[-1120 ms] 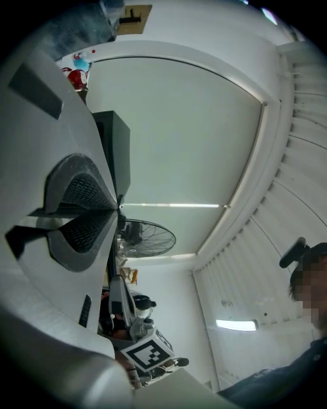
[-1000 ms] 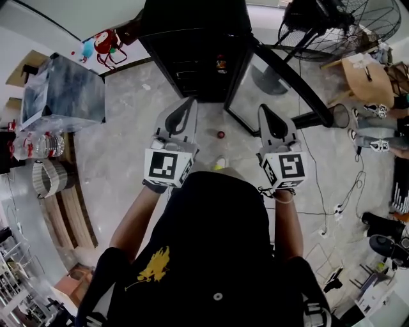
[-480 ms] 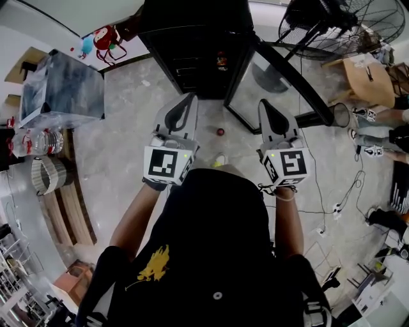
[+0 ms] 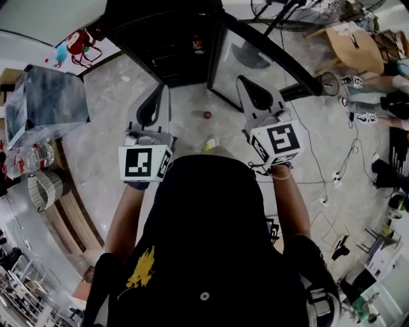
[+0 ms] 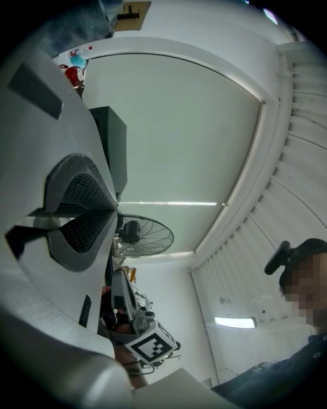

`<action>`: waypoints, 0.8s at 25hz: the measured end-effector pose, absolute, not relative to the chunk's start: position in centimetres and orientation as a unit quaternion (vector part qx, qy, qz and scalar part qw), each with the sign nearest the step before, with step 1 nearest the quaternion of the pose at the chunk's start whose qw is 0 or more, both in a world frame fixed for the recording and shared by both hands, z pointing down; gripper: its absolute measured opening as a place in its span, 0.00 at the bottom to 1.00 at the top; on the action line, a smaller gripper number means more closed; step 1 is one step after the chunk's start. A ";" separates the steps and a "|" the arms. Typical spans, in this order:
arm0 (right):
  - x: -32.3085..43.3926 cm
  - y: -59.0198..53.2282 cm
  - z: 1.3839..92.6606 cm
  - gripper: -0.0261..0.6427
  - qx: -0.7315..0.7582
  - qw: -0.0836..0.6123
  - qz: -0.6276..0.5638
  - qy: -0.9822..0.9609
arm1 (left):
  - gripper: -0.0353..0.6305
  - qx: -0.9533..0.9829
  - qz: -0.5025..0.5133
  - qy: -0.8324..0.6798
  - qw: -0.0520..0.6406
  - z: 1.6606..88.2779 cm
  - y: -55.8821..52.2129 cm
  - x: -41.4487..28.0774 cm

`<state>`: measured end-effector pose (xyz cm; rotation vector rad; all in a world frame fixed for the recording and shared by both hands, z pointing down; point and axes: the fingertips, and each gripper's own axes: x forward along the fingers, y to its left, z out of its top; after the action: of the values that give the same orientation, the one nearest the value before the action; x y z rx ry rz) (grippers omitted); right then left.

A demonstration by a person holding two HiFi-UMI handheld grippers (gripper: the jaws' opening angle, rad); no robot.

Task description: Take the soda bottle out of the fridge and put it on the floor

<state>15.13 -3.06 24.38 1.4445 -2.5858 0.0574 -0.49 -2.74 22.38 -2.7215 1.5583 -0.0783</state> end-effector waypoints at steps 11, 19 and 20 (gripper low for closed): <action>16.8 -2.7 23.6 0.03 0.465 0.103 0.003 -0.879 | 0.08 -0.868 -0.029 0.496 -0.009 24.1 -1.1 2.1; 14.5 -3.5 24.2 0.03 0.456 0.109 0.004 -0.883 | 0.08 -0.864 -0.031 0.503 -0.012 24.4 -1.8 0.0; 14.3 -3.5 24.2 0.03 0.455 0.110 0.004 -0.884 | 0.08 -0.864 -0.031 0.503 -0.013 24.5 -1.8 -0.2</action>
<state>14.32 -3.52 24.23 1.3380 -2.5976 0.0120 -0.22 -1.75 24.51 -2.7357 1.5929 -0.0976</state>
